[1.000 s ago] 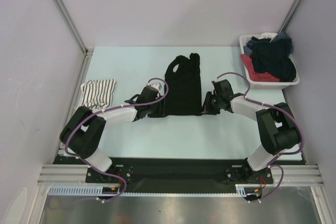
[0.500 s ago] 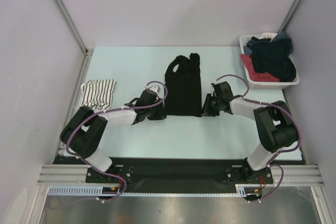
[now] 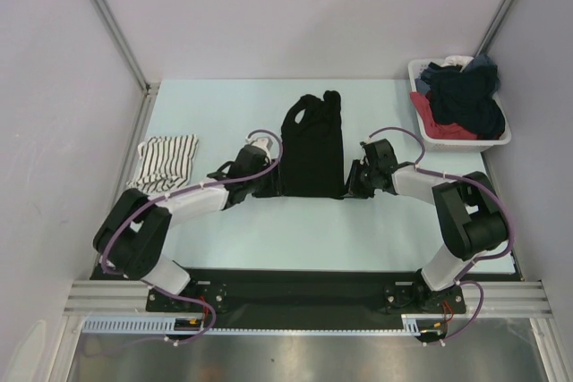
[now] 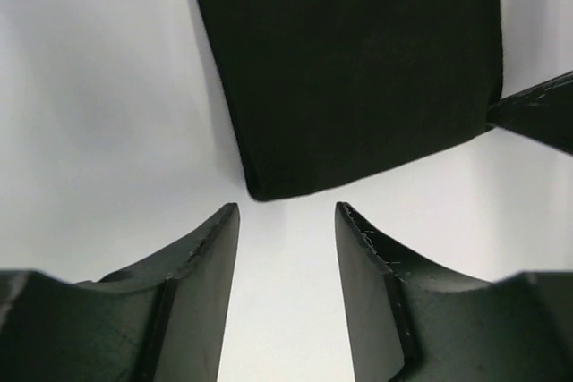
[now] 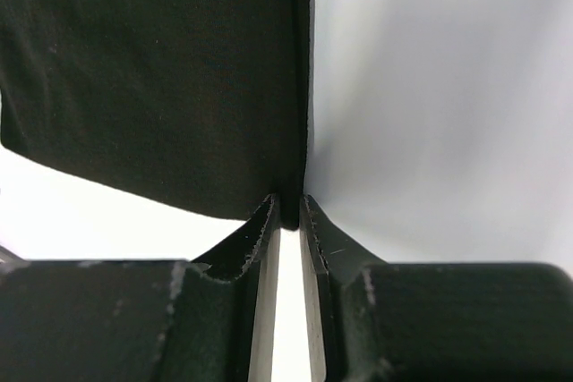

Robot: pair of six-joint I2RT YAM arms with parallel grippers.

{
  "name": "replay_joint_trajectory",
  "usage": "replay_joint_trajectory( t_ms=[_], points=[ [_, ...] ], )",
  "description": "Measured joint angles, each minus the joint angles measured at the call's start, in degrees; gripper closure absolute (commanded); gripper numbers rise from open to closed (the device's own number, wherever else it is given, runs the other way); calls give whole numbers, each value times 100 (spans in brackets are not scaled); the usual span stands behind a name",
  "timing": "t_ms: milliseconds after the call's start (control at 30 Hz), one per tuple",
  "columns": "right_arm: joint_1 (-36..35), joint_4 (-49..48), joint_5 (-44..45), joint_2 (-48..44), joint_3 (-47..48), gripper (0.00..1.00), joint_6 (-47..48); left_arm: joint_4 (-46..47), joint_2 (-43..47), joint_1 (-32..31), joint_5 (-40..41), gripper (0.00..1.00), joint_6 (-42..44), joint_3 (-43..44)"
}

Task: Fold and stack the tank tops

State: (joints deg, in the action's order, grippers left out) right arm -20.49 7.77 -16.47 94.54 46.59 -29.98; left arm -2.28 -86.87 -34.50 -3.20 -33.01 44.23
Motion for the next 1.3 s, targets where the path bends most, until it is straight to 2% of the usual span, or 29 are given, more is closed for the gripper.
replay_joint_trajectory(
  t_ms=[267,433,600,633,733,867,967,1000,1033,1133,1300],
  points=[
    [11,0,0,0,0,82,2,-4,-457,0,2,63,2,271],
    [22,4,0,0,0,82,7,44,-542,0,-2,63,0,177],
    [22,7,0,0,0,85,11,116,-551,0,-2,76,-2,-94],
    [20,9,0,0,0,87,20,155,-564,2,-4,81,-4,-105],
    [-15,15,9,2,0,90,55,343,-673,2,-4,82,11,-92],
    [-85,11,76,4,0,90,136,431,-745,0,17,71,42,-31],
    [-101,7,98,2,0,90,153,485,-678,2,31,54,52,-87],
    [-101,7,98,2,0,90,153,514,-610,0,42,53,33,-142],
    [-103,4,101,0,-2,89,153,527,-509,0,68,47,7,-227],
    [-105,0,105,-7,-7,89,153,459,-216,2,125,43,7,-442],
    [-107,2,109,-7,-7,89,153,334,-111,2,149,44,4,-420]
  ],
)
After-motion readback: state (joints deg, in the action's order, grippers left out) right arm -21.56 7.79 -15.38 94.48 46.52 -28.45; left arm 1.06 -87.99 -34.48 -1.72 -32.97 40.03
